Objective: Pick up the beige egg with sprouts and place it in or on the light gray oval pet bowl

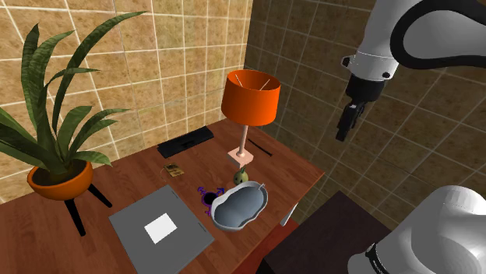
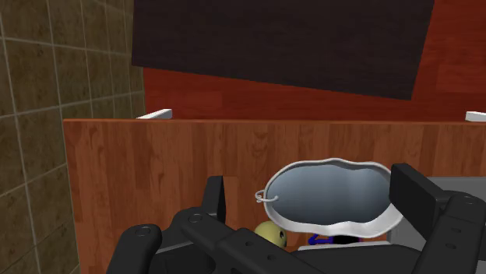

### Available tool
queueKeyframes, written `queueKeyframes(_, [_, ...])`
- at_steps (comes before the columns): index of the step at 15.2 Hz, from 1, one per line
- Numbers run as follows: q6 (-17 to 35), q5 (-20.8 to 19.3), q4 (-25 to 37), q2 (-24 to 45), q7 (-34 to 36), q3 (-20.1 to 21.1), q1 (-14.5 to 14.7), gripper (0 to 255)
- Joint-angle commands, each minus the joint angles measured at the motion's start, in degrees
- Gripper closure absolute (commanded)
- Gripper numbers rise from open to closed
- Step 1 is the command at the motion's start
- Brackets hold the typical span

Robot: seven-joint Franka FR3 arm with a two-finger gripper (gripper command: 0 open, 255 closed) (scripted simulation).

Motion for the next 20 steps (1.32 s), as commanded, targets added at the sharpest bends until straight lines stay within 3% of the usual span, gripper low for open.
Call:
queueKeyframes(1, [0.0,0.0,0.0,0.0,0.0,0.0,0.0,0])
queueKeyframes(10, [17.7,2.0,-3.1,14.9,6.2,2.6,-0.6,0])
queueKeyframes(20, [34.5,2.1,1.6,36.5,12.9,4.6,-1.3,0])
